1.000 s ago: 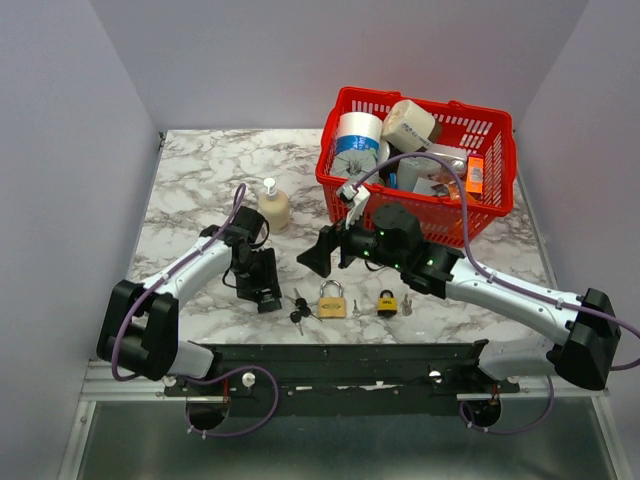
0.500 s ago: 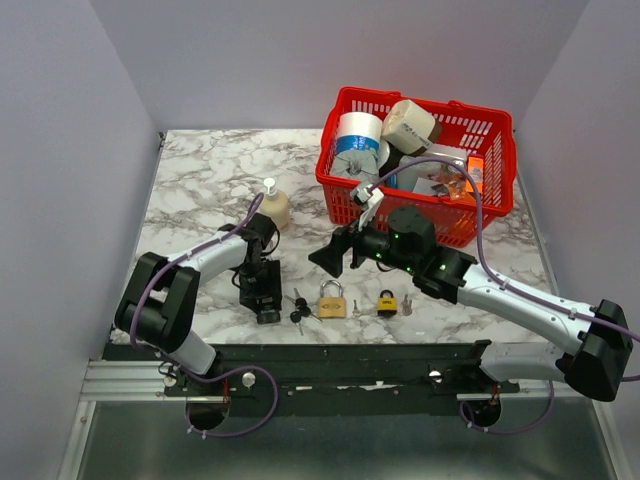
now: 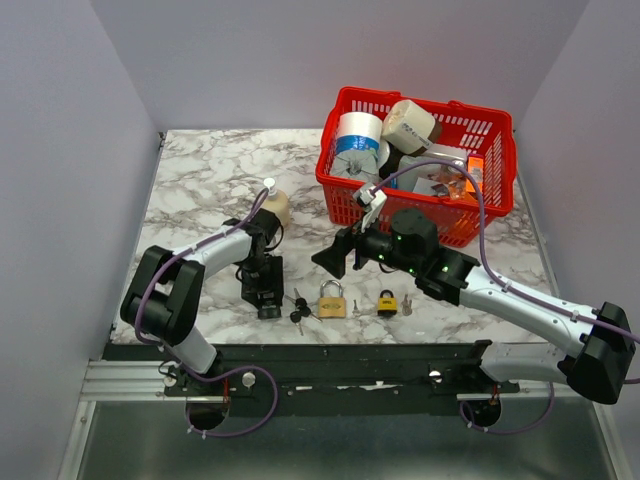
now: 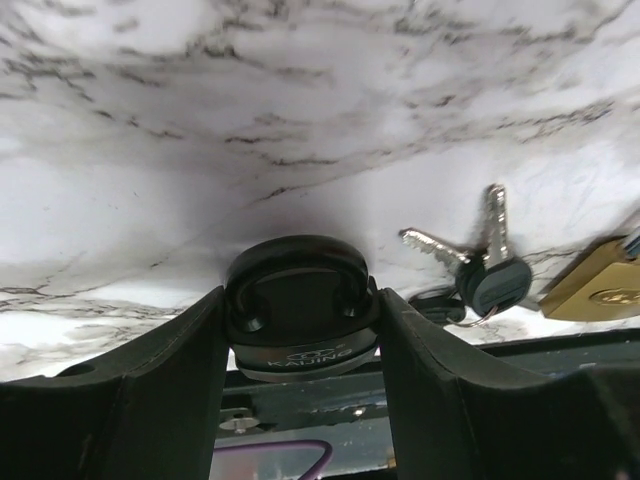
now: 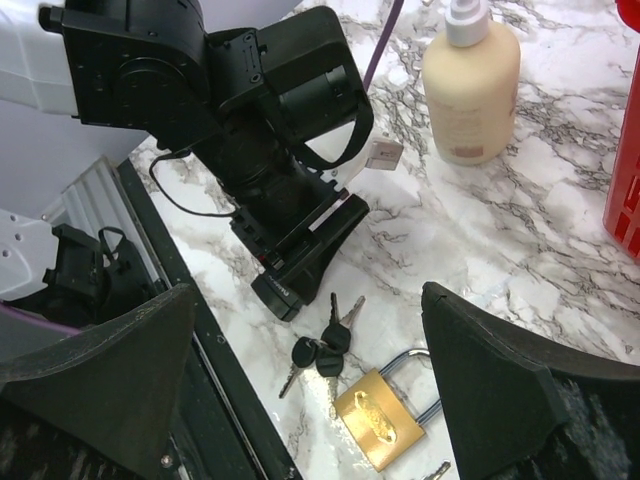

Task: Lock with the key
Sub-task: Place the lock at the center of the board, then reset both arms

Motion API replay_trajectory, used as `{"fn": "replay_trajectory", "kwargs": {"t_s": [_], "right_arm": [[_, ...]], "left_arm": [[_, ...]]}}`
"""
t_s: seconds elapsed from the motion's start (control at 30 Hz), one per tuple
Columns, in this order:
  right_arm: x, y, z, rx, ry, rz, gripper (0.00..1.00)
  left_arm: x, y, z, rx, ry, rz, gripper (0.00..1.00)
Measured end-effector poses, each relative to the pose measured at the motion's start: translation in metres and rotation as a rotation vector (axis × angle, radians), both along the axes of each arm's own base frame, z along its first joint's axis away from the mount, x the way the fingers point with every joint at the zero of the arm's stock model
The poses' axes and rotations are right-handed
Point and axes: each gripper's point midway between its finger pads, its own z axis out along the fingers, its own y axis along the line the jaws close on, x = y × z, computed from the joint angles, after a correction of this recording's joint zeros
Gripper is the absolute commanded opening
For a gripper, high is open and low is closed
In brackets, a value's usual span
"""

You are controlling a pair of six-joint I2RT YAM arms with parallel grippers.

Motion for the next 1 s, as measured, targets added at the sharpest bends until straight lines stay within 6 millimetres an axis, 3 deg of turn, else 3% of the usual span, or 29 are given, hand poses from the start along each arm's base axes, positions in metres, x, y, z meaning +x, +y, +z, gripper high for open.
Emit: {"fn": "replay_trajectory", "kwargs": {"t_s": [0.1, 0.17, 0.33, 0.43, 0.57, 0.63, 0.77, 0.87, 0.93, 1.0], "right_arm": [[0.0, 0.0, 0.0, -0.004, -0.007, 0.002, 1.0], [0.0, 0.0, 0.0, -0.006, -0.01, 0.003, 1.0], [0.001, 0.0, 0.001, -0.01, -0.022, 0.006, 1.0], [0.004, 0.002, 0.014, -0.003, -0.053, 0.01, 1.0], [0.008, 0.003, 0.042, 0.008, -0.123, 0.017, 1.0], [0.012, 0.001, 0.059, 0.007, -0.17, 0.012, 1.0], [0.023, -0.02, 0.096, 0.0, -0.282, -0.042, 1.0], [0.028, -0.045, 0.124, -0.011, -0.36, -0.106, 1.0], [0.035, -0.071, 0.137, -0.022, -0.4, -0.174, 1.0], [0.039, -0.102, 0.148, -0.033, -0.425, -0.248, 1.0]], "left_arm": [[0.008, -0.002, 0.003, -0.006, -0.027, -0.009, 0.95], [0.012, -0.004, 0.006, -0.011, -0.042, -0.008, 0.99], [0.016, -0.006, 0.017, -0.031, -0.088, -0.019, 0.99], [0.018, -0.008, 0.031, -0.055, -0.136, -0.026, 0.99], [0.024, -0.015, 0.071, -0.142, -0.29, -0.03, 0.99], [0.03, -0.021, 0.101, -0.21, -0.406, -0.036, 0.99], [0.055, -0.033, 0.191, -0.346, -0.719, -0.078, 0.99], [0.074, -0.034, 0.256, -0.368, -0.911, -0.114, 0.99], [0.088, -0.029, 0.299, -0.349, -1.032, -0.141, 0.99], [0.097, -0.02, 0.329, -0.328, -1.115, -0.16, 0.99]]}}
